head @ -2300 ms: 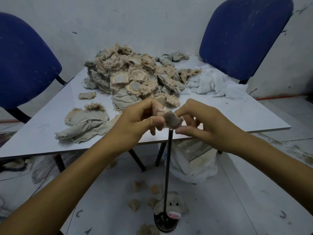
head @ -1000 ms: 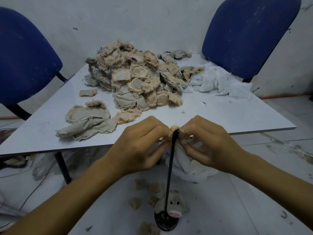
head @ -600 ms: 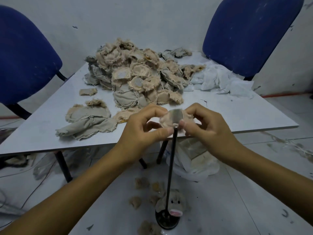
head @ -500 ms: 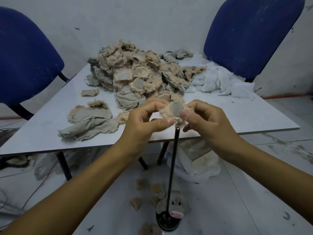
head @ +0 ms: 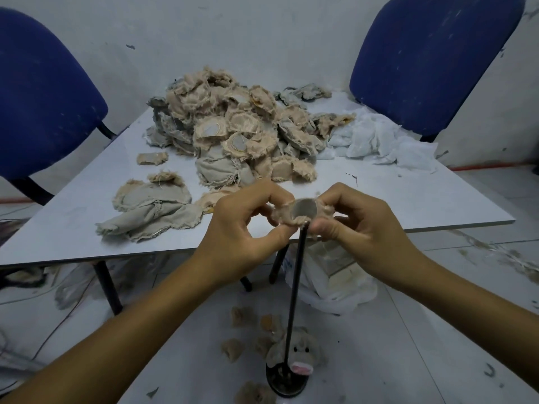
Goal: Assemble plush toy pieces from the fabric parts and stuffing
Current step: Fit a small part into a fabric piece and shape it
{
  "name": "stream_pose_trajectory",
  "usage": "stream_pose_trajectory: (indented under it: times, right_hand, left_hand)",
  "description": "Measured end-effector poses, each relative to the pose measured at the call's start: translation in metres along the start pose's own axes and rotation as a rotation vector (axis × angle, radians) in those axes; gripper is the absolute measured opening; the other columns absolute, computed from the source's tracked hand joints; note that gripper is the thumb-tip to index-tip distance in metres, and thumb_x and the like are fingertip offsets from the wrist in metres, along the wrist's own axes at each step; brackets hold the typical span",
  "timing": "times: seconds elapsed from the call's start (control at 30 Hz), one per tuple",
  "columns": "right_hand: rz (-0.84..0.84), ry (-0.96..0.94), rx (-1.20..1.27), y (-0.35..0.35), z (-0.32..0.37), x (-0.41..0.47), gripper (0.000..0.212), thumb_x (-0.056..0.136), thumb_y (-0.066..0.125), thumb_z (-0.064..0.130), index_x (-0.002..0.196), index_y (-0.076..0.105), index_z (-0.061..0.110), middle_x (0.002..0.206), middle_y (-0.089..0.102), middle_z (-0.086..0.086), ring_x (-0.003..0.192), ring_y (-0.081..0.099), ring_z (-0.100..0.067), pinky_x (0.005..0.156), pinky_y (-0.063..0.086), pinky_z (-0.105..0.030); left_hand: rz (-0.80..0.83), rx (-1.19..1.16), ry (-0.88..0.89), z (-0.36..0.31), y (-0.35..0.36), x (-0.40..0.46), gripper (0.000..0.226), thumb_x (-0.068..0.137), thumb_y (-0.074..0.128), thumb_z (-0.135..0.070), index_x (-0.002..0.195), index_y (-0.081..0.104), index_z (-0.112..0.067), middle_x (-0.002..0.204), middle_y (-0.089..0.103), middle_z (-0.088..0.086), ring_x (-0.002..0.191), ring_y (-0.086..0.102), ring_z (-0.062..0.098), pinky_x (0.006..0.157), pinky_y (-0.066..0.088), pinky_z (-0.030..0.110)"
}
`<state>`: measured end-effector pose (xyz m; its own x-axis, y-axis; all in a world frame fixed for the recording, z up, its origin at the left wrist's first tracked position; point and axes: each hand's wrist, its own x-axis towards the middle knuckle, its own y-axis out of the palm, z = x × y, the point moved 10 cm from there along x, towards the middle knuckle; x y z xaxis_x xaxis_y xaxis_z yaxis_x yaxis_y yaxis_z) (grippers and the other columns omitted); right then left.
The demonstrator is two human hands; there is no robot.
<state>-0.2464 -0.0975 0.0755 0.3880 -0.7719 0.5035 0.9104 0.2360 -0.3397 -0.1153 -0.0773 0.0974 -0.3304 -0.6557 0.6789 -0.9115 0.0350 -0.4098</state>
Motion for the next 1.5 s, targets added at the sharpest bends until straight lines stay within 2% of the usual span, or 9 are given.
stream_pose_trajectory:
  times: [0.2, 0.4, 0.63, 0.8, 1.0, 1.2, 1.3, 1.4, 1.5]
  right_hand:
    - [0.000, -0.242, -0.225, 0.005, 0.012, -0.011, 0.017, 0.085, 0.073, 0.029, 0.088, 0.063, 0.015, 0.081, 0.060, 0.002, 0.072, 0.056, -0.008, 0.063, 0.046, -0.018]
    - [0.090, -0.361, -0.365, 0.017, 0.009, -0.025, 0.023, 0.084, 0.079, 0.021, 0.086, 0.063, 0.005, 0.083, 0.057, 0.000, 0.073, 0.052, -0.013, 0.064, 0.043, -0.025]
    - [-0.067, 0.069, 0.082, 0.000, -0.019, -0.001, 0.013, 0.076, 0.075, 0.027, 0.081, 0.068, 0.017, 0.079, 0.067, 0.007, 0.076, 0.065, -0.009, 0.068, 0.055, -0.024]
    - [-0.228, 0.255, 0.343, 0.004, -0.039, 0.008, 0.018, 0.081, 0.071, 0.028, 0.071, 0.062, 0.016, 0.070, 0.069, 0.000, 0.069, 0.067, -0.013, 0.065, 0.059, -0.027]
    - [-0.349, 0.301, 0.026, 0.000, -0.050, 0.010, 0.038, 0.092, 0.069, 0.031, 0.063, 0.055, 0.011, 0.047, 0.055, 0.013, 0.043, 0.053, 0.002, 0.046, 0.041, -0.011]
    - [-0.229, 0.137, -0.251, 0.012, -0.035, 0.018, 0.030, 0.087, 0.073, 0.016, 0.066, 0.052, 0.019, 0.060, 0.055, 0.008, 0.061, 0.052, -0.005, 0.055, 0.038, -0.016]
    - [-0.230, 0.148, -0.292, 0.012, -0.038, 0.019, 0.026, 0.077, 0.072, 0.004, 0.075, 0.049, 0.016, 0.069, 0.055, 0.002, 0.066, 0.052, -0.014, 0.058, 0.040, -0.022]
    - [-0.254, 0.075, -0.388, 0.014, -0.031, 0.023, 0.034, 0.072, 0.071, -0.001, 0.085, 0.048, 0.021, 0.081, 0.052, 0.003, 0.075, 0.051, -0.010, 0.060, 0.039, -0.015]
    - [-0.267, 0.021, -0.400, 0.014, -0.028, 0.024, 0.039, 0.070, 0.070, -0.006, 0.086, 0.051, 0.024, 0.086, 0.047, 0.006, 0.081, 0.050, -0.008, 0.064, 0.037, -0.011]
  left_hand:
    - [0.040, 0.331, 0.256, -0.021, 0.012, -0.011, 0.010, 0.076, 0.068, 0.011, 0.076, 0.062, 0.003, 0.082, 0.062, 0.010, 0.072, 0.054, 0.022, 0.065, 0.043, 0.029]
    - [0.167, 0.398, 0.330, -0.022, 0.030, -0.025, 0.006, 0.080, 0.064, 0.003, 0.076, 0.060, 0.005, 0.085, 0.060, 0.014, 0.075, 0.049, 0.025, 0.066, 0.039, 0.031]
    - [-0.031, -0.085, -0.127, 0.019, 0.005, -0.008, 0.020, 0.084, 0.065, -0.023, 0.085, 0.059, -0.004, 0.087, 0.057, 0.006, 0.082, 0.056, 0.018, 0.070, 0.048, 0.031]
    - [-0.168, -0.297, -0.372, 0.050, 0.005, -0.002, 0.013, 0.083, 0.070, -0.011, 0.080, 0.059, -0.007, 0.072, 0.062, 0.001, 0.067, 0.059, 0.009, 0.063, 0.050, 0.022]
    - [-0.198, -0.037, -0.396, 0.061, 0.004, -0.003, 0.025, 0.090, 0.070, -0.011, 0.074, 0.052, -0.015, 0.054, 0.058, -0.005, 0.045, 0.057, 0.014, 0.047, 0.047, 0.027]
    - [-0.259, 0.326, -0.284, 0.050, -0.010, -0.001, 0.026, 0.080, 0.061, -0.002, 0.075, 0.042, -0.020, 0.065, 0.049, 0.000, 0.064, 0.058, 0.029, 0.057, 0.051, 0.051]
    - [-0.261, 0.278, -0.348, 0.061, -0.014, -0.003, 0.035, 0.078, 0.057, 0.007, 0.075, 0.042, -0.025, 0.077, 0.048, 0.000, 0.075, 0.056, 0.030, 0.062, 0.056, 0.049]
    - [-0.243, 0.126, -0.428, 0.072, -0.009, -0.005, 0.038, 0.077, 0.055, 0.014, 0.075, 0.046, -0.023, 0.087, 0.051, 0.005, 0.082, 0.060, 0.030, 0.064, 0.059, 0.032]
    - [-0.231, -0.355, -0.682, 0.096, 0.009, -0.015, 0.028, 0.071, 0.058, 0.009, 0.084, 0.050, -0.015, 0.089, 0.055, 0.007, 0.075, 0.061, 0.022, 0.065, 0.056, 0.034]
